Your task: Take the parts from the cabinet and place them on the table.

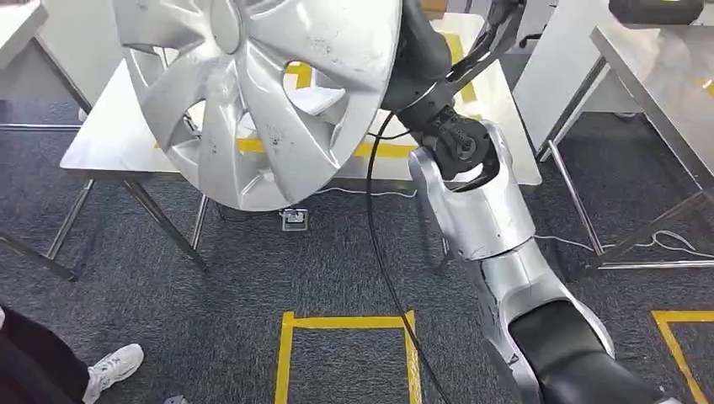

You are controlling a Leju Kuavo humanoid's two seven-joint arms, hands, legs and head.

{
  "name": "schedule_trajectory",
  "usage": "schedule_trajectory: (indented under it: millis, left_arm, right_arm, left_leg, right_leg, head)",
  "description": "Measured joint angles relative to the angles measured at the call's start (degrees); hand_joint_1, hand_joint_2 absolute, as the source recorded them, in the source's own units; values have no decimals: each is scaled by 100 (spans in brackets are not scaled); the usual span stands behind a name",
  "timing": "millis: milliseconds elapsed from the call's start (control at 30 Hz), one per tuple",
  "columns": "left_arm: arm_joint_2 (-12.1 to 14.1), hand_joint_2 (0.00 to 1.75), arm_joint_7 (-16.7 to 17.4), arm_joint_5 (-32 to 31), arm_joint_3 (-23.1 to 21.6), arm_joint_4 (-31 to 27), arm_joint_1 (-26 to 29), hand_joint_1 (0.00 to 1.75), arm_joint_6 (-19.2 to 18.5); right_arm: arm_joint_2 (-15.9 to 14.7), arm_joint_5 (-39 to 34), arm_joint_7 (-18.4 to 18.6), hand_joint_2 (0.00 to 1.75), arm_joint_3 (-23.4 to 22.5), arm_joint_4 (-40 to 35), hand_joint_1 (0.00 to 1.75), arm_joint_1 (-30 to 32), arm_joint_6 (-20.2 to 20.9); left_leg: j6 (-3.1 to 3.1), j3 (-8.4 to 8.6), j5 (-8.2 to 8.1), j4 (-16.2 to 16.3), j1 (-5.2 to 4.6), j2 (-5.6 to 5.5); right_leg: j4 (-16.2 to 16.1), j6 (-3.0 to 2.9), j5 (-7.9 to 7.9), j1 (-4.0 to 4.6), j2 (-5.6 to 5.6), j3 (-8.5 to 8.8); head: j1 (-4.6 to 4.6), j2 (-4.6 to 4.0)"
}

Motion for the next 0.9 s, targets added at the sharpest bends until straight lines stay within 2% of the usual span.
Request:
schedule_trajectory:
  millis: [67, 100, 133, 167, 233, 267, 300, 367, 400, 433, 467, 500, 533, 567, 600, 633, 667, 733, 767, 800, 833, 900]
  left_arm:
    - [-2, 175, 11, -4, -2, 0, -9, 0, 0]
    - [-4, 175, 11, -7, -2, 2, -7, 0, -20]
    - [-4, 175, 0, -7, -2, 4, -4, 0, -57]
    - [-4, 175, -18, -2, -2, 7, -4, 0, -74]
    - [-9, 175, -28, 0, -2, 4, -12, 0, -63]
    - [-15, 175, -26, 0, -2, 2, -8, 0, -40]
    - [-28, 175, -24, 4, -2, -4, -17, 0, -13]
    - [-26, 175, -15, 20, -2, -11, -14, 0, 13]
    - [-33, 175, -9, 37, -2, -15, -13, 0, 15]
    - [-29, 175, -7, 39, -2, -17, -18, 0, 19]
    - [-31, 175, -13, 48, -2, -22, -19, 0, 31]
    - [-28, 175, -31, 53, -2, -26, -24, 0, 28]
    - [-28, 175, -37, 55, -2, -26, -23, 0, 15]
    - [-28, 175, -44, 52, -2, -24, -15, 0, 2]
    - [-28, 175, -46, 52, -4, -22, -6, 0, -7]
    - [-28, 175, -46, 52, -4, -17, -2, 0, -15]
    - [-24, 175, -50, 52, -4, -15, -2, 0, -31]
    - [-20, 175, -61, 52, -4, -4, -3, 0, -68]
    - [-20, 175, -66, 52, -4, -2, -3, 0, -81]
    - [-46, 175, -66, 52, -4, -2, -8, 0, -94]
    - [-17, 175, -55, 52, -2, 7, -26, 0, -61]
    - [-28, 175, -15, 55, -4, 0, -14, 0, 4]
  right_arm:
    - [-7, -4, 0, 175, -2, 7, 175, 24, -4]
    - [-7, -2, 0, 175, -2, 7, 175, 43, -9]
    - [-11, 4, 0, 175, -2, 7, 175, 63, -9]
    - [-15, 7, 0, 175, 0, 9, 175, 74, -11]
    - [-15, 11, 0, 175, 0, 7, 175, 63, -17]
    - [-15, 9, 0, 175, -2, 7, 175, 54, -20]
    - [-13, 4, 0, 175, -2, 9, 175, 35, -24]
    - [-13, 0, 0, 175, 0, 2, 175, 9, -35]
    - [-4, -9, 0, 175, 0, 0, 175, 9, -35]
    - [-2, -7, 0, 175, 0, -6, 175, 13, -37]
    - [2, -7, 0, 175, 4, -20, 175, 22, -39]
    - [5, -8, 0, 175, 4, -24, 175, 9, -39]
    - [4, -9, -2, 175, 4, -24, 175, 10, -39]
    - [5, -13, -4, 175, 2, -24, 175, 23, -39]
    - [4, -13, -4, 175, 4, -22, 175, 38, -39]
    - [4, -13, -4, 175, 4, -22, 175, 56, -39]
    - [2, -11, -4, 175, 4, -20, 175, 71, -44]
    - [2, -7, -4, 175, 7, -15, 175, 63, -42]
    - [2, -7, -4, 175, 9, -13, 175, 66, -42]
    - [2, -11, -7, 175, 11, -7, 175, 37, -35]
    - [15, -11, -9, 175, 13, -4, 175, 5, -52]
    - [31, -13, -9, 175, 22, -9, 175, 3, -50]
  left_leg:
    - [34, 34, -31, 2, -24, -32]
    - [35, 57, -49, 3, -38, -58]
    - [30, 96, -79, 3, -46, -84]
    - [17, 141, -109, 3, -48, -111]
    - [-19, 260, -183, 5, -55, -165]
    - [-44, 287, -223, -7, -38, -174]
    - [-88, 285, -229, 3, -63, -190]
    - [-153, 253, -249, -2, -34, -179]
    - [-184, 259, -254, -25, -34, -166]
    - [-228, 264, -302, -20, -42, -152]
    - [-257, 235, -331, 89, -38, -77]
    - [-271, 75, -450, 372, -34, -74]
    - [-288, -168, -595, 773, -29, -71]
    - [-306, -453, -724, 1213, -19, -71]
    - [-322, -693, -775, 1533, -12, -70]
    - [-338, -831, -659, 1613, 1, -66]
    - [-356, -831, -385, 1427, 19, -55]
    - [-398, -549, 335, 557, 53, -4]
    - [-432, -456, 351, 398, 42, 38]
    - [-419, -441, 307, 404, -3, 67]
    - [-281, -353, 101, 228, 15, 75]
    - [-148, -360, 35, 272, 4, 56]
  right_leg:
    - [989, -16, -392, 7, 57, -534]
    - [1296, -31, -423, 7, 58, -731]
    - [1300, -56, -292, 12, 59, -779]
    - [1070, -87, -42, 19, 60, -716]
    - [171, -176, 595, 44, 70, -382]
    - [-156, -248, 714, 73, 93, -244]
    - [-221, -283, 692, 106, 91, -208]
    - [-356, -327, 535, 128, 88, -152]
    - [-357, -332, 518, 128, 93, -158]
    - [-457, -341, 532, 78, 83, -82]
    - [-509, -351, 524, 74, 84, -18]
    - [-524, -387, 500, 69, 74, 22]
    - [-524, -399, 469, 69, 73, 53]
    - [-524, -399, 427, 70, 72, 94]
    - [-522, -395, 382, 69, 73, 139]
    - [-520, -381, 328, 66, 75, 203]
    - [-517, -358, 263, 53, 75, 286]
    - [-467, -283, 92, 8, 78, 460]
    - [-449, -230, -2, 3, 77, 502]
    - [-411, -174, -37, 52, 98, 512]
    - [-396, -151, -56, 58, 107, 471]
    - [-426, -119, -61, 55, 98, 513]
  head:
    - [70, 0]
    - [81, 0]
    - [86, 0]
    - [90, 0]
    - [125, 0]
    - [138, 0]
    - [96, 0]
    - [131, 0]
    - [120, 0]
    - [98, 2]
    - [74, -2]
    - [11, 0]
    - [-26, 0]
    - [-76, 0]
    - [-96, 0]
    - [-113, 0]
    - [-142, 0]
    - [-164, 0]
    - [-188, 0]
    - [-289, -2]
    - [-288, 0]
    - [-205, 0]
